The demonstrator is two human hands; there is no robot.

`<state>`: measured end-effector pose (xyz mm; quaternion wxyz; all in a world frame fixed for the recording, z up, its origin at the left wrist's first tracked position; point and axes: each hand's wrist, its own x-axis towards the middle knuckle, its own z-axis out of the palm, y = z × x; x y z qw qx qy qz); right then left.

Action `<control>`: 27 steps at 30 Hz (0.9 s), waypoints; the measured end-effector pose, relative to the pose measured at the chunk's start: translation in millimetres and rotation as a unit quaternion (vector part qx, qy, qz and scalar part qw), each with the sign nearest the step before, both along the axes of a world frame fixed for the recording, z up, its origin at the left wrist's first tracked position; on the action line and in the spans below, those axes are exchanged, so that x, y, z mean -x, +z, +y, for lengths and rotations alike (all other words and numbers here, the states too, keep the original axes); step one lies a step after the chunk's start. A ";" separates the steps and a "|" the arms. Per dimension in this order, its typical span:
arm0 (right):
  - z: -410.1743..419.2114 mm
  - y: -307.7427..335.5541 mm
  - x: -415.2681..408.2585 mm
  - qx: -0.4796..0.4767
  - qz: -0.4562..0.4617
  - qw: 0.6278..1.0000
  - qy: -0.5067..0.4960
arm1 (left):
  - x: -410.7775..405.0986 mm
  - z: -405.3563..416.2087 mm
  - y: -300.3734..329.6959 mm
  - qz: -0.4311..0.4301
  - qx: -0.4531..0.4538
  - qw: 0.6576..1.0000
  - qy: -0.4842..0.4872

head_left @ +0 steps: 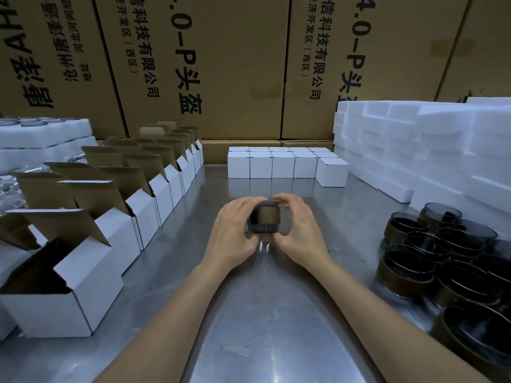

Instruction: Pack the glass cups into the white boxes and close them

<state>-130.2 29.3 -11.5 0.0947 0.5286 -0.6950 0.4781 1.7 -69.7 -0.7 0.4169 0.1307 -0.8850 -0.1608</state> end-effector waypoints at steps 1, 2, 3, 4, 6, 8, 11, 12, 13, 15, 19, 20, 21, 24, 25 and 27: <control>-0.5 0.2 -0.2 0.001 -0.014 1.000 0.005 | 0.0 0.3 -0.8 0.000 -0.018 1.000 0.005; -1.2 0.4 -0.1 -0.002 -0.038 0.999 0.016 | 0.1 -0.1 -1.7 0.001 -0.048 0.999 0.009; -1.4 0.4 0.2 -0.008 -0.066 0.997 0.031 | -0.1 -0.8 -2.9 0.003 -0.079 0.997 0.009; -1.5 0.3 0.7 -0.018 -0.094 0.994 0.049 | -0.5 -1.8 -3.9 0.004 -0.104 0.995 0.007; -1.0 -0.3 2.2 -0.033 -0.128 0.989 0.072 | -1.4 -2.7 -5.1 -0.003 -0.136 0.991 -0.006; -0.3 0.3 3.8 -0.031 -0.138 0.988 0.063 | -1.5 -2.5 -5.5 -0.022 -0.146 0.989 -0.021; 0.7 2.5 4.4 -0.011 -0.136 0.990 0.036 | -0.3 -2.1 -5.4 -0.028 -0.106 0.994 -0.020; 0.9 3.1 4.1 -0.004 -0.132 0.991 0.029 | 0.2 -2.7 -4.9 -0.018 -0.074 0.997 -0.017; 1.0 3.5 3.4 0.001 -0.127 0.992 0.023 | 0.5 -3.7 -4.3 -0.009 -0.040 0.999 -0.014; 1.7 4.4 1.1 0.007 -0.111 0.994 0.019 | 1.2 -5.3 -3.8 0.001 -0.010 1.000 -0.007; 2.0 5.7 -4.1 -0.002 -0.111 0.993 0.046 | 1.2 -9.1 -7.7 0.015 -0.084 0.996 -0.004; 1.5 5.5 -4.9 -0.008 -0.138 0.989 0.061 | 1.1 -10.3 -8.6 0.019 -0.102 0.995 -0.004; 1.5 5.8 -5.8 -0.014 -0.178 0.981 0.078 | 0.9 -11.3 -9.1 0.023 -0.119 0.993 -0.007; 1.6 6.0 -5.8 -0.030 -0.262 0.958 0.110 | 1.0 -11.8 -9.2 0.023 -0.159 0.987 -0.022; 1.6 5.6 -5.2 -0.031 -0.263 0.959 0.105 | 1.0 -11.6 -9.2 0.018 -0.166 0.986 -0.025; 1.5 5.1 -5.0 -0.030 -0.257 0.961 0.097 | 0.7 -11.1 -8.8 0.007 -0.176 0.984 -0.031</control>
